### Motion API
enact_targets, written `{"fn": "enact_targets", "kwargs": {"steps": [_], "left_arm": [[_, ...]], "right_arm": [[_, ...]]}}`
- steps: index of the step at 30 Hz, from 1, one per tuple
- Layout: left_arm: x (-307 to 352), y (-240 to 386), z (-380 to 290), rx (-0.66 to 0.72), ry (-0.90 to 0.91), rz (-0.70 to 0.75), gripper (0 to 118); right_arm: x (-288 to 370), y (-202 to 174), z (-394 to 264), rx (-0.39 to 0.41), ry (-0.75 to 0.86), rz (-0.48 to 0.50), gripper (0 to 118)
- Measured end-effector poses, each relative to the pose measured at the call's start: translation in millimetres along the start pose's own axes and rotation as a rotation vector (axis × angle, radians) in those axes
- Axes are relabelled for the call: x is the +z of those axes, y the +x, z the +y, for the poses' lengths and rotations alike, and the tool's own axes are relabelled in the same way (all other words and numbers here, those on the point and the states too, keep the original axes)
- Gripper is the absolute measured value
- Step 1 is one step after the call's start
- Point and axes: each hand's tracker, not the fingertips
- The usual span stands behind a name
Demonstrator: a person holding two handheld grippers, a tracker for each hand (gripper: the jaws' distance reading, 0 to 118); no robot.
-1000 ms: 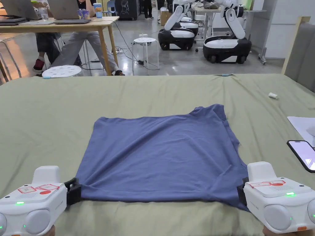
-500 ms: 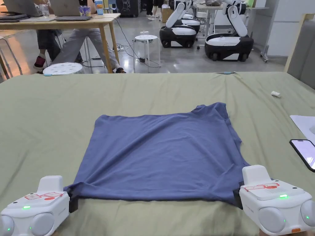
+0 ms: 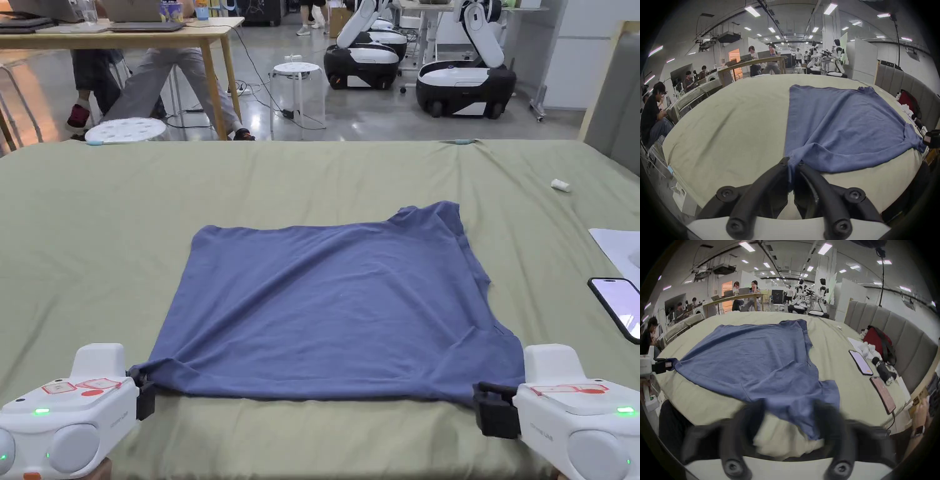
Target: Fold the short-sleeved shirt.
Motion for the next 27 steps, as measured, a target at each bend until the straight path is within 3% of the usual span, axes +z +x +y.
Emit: {"fn": "enact_targets", "kwargs": {"steps": [4,8,10,12,17,27], "left_arm": [[0.8,3.3,1.3,-0.017,0.003,0.001,3],[-1.2,5.3,2.4,-0.008,0.003,-0.001,3],[-1.3,6.9,2.3,-0.005,0.001,-0.001,3],[-1.9,8.5,1.6,-0.006,-0.002,-0.001,3],[-4.1,9.6,-0.7,-0.014,-0.012,0.005,3],[-3.1,7.7,42.8,0.007,0.046,-0.013,3]], "right_arm": [[-4.0,12.6,-12.4,0.015,-0.042,-0.094,101],[-20.1,26.9,-15.6,-0.017,-0.122,-0.061,89],[-30.7,29.4,-15.8,-0.022,-0.142,-0.056,60],[-39.5,30.2,-17.4,-0.028,-0.145,-0.042,19],[-38.1,30.7,-15.7,-0.023,-0.142,-0.02,8],[-19.3,30.6,35.5,-0.009,0.026,-0.02,7]]}}
